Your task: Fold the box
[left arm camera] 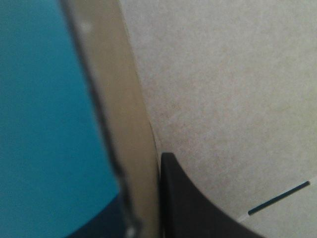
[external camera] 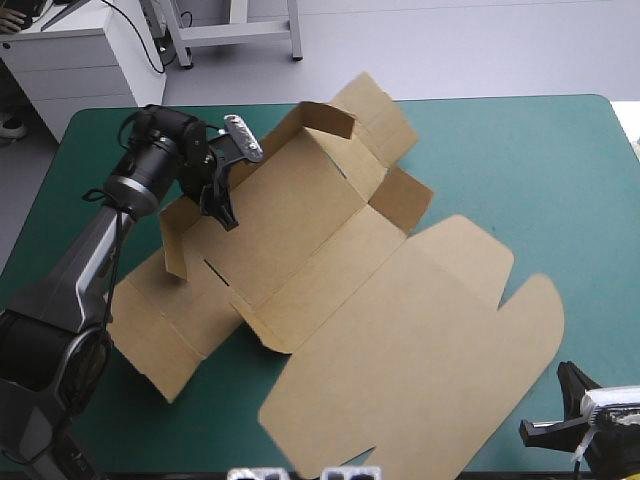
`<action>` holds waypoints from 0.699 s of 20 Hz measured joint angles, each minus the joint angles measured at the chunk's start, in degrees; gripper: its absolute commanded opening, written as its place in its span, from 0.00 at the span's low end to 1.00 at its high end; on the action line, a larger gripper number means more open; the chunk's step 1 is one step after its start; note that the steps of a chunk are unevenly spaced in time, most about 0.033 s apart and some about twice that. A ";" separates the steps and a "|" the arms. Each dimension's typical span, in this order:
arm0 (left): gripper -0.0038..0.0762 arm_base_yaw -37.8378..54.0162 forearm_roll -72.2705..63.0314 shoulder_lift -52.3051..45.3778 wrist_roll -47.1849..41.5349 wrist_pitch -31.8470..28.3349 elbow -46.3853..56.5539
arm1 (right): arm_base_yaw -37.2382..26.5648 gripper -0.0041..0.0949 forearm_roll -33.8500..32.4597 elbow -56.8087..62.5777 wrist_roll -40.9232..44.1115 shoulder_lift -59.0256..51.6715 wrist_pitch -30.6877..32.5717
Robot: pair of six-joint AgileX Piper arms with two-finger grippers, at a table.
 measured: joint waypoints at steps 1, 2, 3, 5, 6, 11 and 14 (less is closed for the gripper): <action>0.04 -4.61 6.35 -0.68 0.59 -0.22 -0.56 | 0.00 0.03 0.00 0.00 0.00 0.00 0.00; 0.04 -6.83 8.71 -1.02 0.82 -0.59 -0.56 | 0.00 0.03 0.00 0.00 0.00 0.00 0.00; 0.04 -10.86 13.65 -1.51 1.02 -1.29 -0.63 | 0.00 0.03 0.00 0.00 0.00 0.00 0.00; 0.04 -15.58 17.41 -2.25 1.06 -2.16 -0.63 | 0.00 0.03 0.00 0.00 0.00 0.00 0.00; 0.04 -18.09 18.54 -2.51 1.06 -2.30 -0.67 | 0.00 0.03 0.00 0.00 0.00 0.00 0.00; 0.04 -29.46 25.37 -3.06 -0.43 -2.37 -0.66 | 0.00 0.03 0.00 0.00 0.00 0.00 0.00; 0.04 -35.54 30.41 -3.06 -2.08 -2.71 0.76 | 0.00 0.03 0.00 0.00 0.00 0.00 0.00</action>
